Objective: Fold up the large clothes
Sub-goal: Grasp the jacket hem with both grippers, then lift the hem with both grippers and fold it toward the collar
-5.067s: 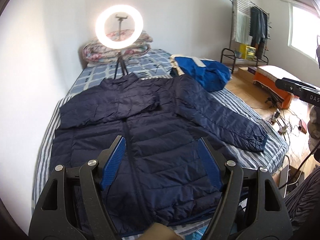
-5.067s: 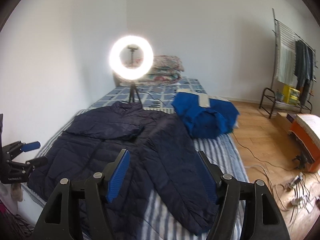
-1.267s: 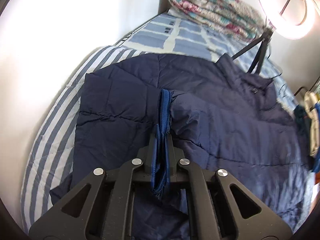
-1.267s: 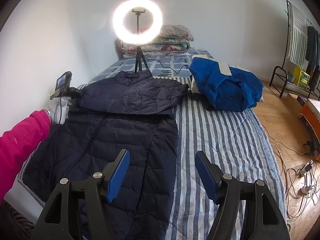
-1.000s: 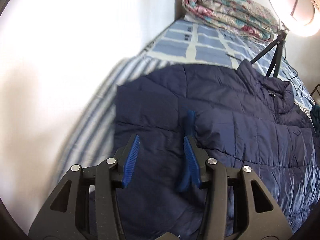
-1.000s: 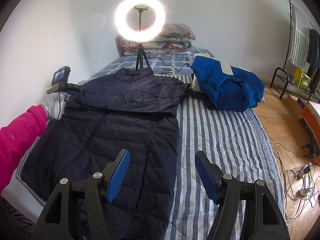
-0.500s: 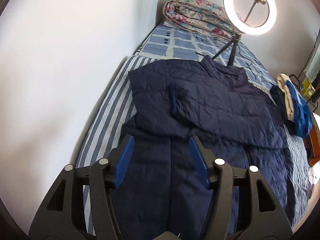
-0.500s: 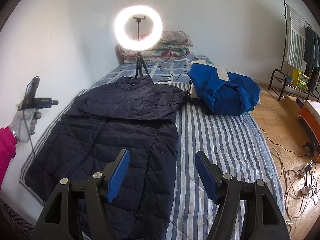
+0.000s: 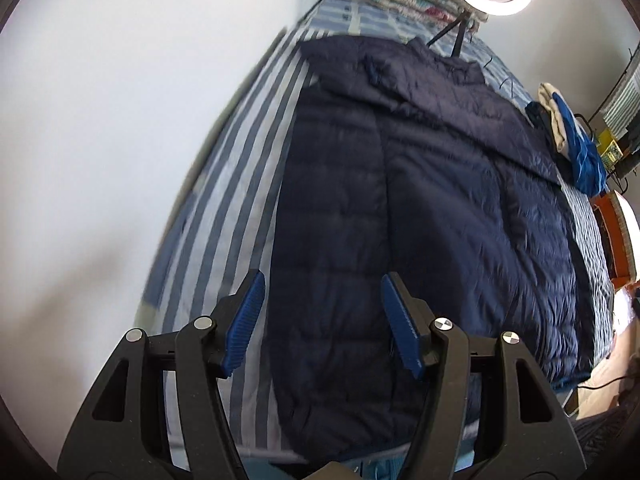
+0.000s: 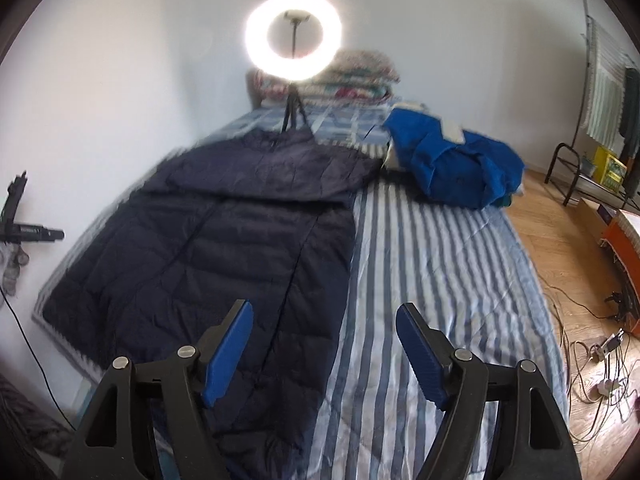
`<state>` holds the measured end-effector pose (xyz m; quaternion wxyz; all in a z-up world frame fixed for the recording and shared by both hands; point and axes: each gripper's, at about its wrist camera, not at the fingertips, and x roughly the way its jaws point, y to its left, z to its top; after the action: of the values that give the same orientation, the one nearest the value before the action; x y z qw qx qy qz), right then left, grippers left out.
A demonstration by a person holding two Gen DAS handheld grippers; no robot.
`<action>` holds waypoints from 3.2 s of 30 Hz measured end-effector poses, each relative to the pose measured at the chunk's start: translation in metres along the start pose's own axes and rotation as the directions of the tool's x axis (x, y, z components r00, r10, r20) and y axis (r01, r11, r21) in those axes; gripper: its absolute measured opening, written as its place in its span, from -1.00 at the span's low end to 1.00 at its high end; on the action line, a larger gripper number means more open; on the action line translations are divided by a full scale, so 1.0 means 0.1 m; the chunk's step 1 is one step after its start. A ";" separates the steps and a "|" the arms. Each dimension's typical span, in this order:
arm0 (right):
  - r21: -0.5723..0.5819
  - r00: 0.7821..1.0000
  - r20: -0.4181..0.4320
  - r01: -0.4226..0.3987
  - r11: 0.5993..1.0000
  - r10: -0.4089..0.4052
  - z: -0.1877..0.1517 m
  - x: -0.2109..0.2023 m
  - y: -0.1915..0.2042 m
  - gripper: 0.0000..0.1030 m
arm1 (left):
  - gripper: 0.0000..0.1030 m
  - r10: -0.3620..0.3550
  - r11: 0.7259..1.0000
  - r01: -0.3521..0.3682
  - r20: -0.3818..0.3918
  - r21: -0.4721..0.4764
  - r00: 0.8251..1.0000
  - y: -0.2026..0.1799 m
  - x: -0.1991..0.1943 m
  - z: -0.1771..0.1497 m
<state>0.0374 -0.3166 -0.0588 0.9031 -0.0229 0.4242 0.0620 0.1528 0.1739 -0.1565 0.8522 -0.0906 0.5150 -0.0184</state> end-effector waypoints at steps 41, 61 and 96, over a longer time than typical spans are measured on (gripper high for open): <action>0.272 0.902 -0.259 -0.276 0.922 0.346 -0.62 0.56 0.00 -0.95 | -0.97 -0.027 0.999 0.024 -0.080 -0.044 0.996 0.16 0.03 -0.59; 0.160 0.950 -0.029 -0.303 0.939 0.311 0.91 0.38 -0.09 -0.96 | -0.97 -0.078 0.997 0.083 0.228 -0.011 0.971 -0.31 -0.63 1.02; 0.180 0.961 -0.176 -0.180 0.967 0.212 2.77 3.59 -1.02 -0.58 | -0.23 0.006 1.000 -0.007 0.089 0.009 0.996 -0.76 2.34 3.73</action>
<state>0.4894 -0.3582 -0.1595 0.8456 0.0871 0.5141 0.1143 0.5959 0.1201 -0.1788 0.8748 -0.0857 0.4766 -0.0139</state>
